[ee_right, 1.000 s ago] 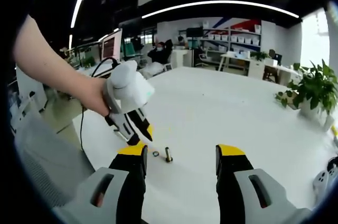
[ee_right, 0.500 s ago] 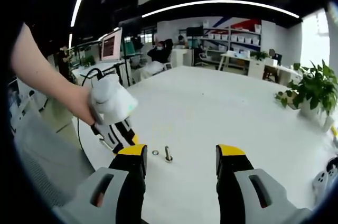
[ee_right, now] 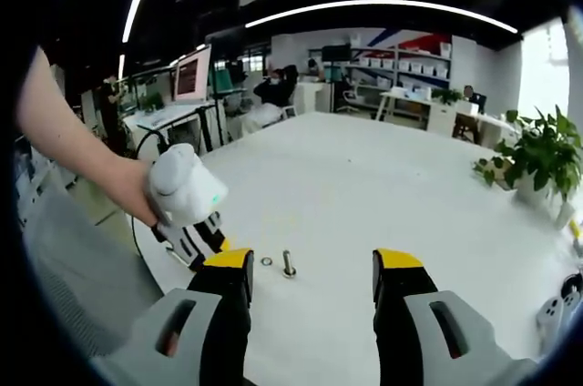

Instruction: Place the washer onto the threaded stud by aligning its center hole with the stud, sliding it down to the base, and recovering from edge contact or off-axis alignment until the washer reaches the visible bottom stop.

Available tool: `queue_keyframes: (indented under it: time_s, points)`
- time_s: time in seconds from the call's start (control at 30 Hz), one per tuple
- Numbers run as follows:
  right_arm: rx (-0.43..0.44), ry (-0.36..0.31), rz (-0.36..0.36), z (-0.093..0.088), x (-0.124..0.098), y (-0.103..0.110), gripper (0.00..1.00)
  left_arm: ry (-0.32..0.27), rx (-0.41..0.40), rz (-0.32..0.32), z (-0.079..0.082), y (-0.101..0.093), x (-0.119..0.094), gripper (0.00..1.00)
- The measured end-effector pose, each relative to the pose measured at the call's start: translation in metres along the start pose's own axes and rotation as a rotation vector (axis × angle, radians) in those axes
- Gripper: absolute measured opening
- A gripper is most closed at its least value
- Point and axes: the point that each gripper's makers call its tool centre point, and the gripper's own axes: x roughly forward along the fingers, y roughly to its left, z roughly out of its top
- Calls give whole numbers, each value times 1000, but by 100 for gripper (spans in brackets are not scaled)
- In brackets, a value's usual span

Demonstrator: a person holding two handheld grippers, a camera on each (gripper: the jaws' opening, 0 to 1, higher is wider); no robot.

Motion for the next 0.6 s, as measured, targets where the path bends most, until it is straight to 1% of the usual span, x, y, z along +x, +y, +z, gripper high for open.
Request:
queue_keyframes:
  time_s: [0.2, 0.23, 0.27, 0.33, 0.53, 0.6]
  points:
    - [12, 2, 19, -1, 1, 4, 55, 1, -44, 17, -6, 1, 5, 23]
    - [15, -2, 23, 0, 1, 4, 55, -3, -60, 22, -7, 2, 5, 23]
    - [16, -7, 27, 1, 1, 5, 55, -17, -67, 23, -4, 2, 6, 23]
    - [19, -13, 37, 3, 0, 8, 55, -8, -87, 25, -7, 1, 4, 23]
    - [29, -26, 63, 5, -1, 14, 55, 8, -106, 58, -7, 1, 5, 23]
    - [42, -29, 71, 5, 0, 14, 55, 11, -102, 77, -6, 1, 5, 22]
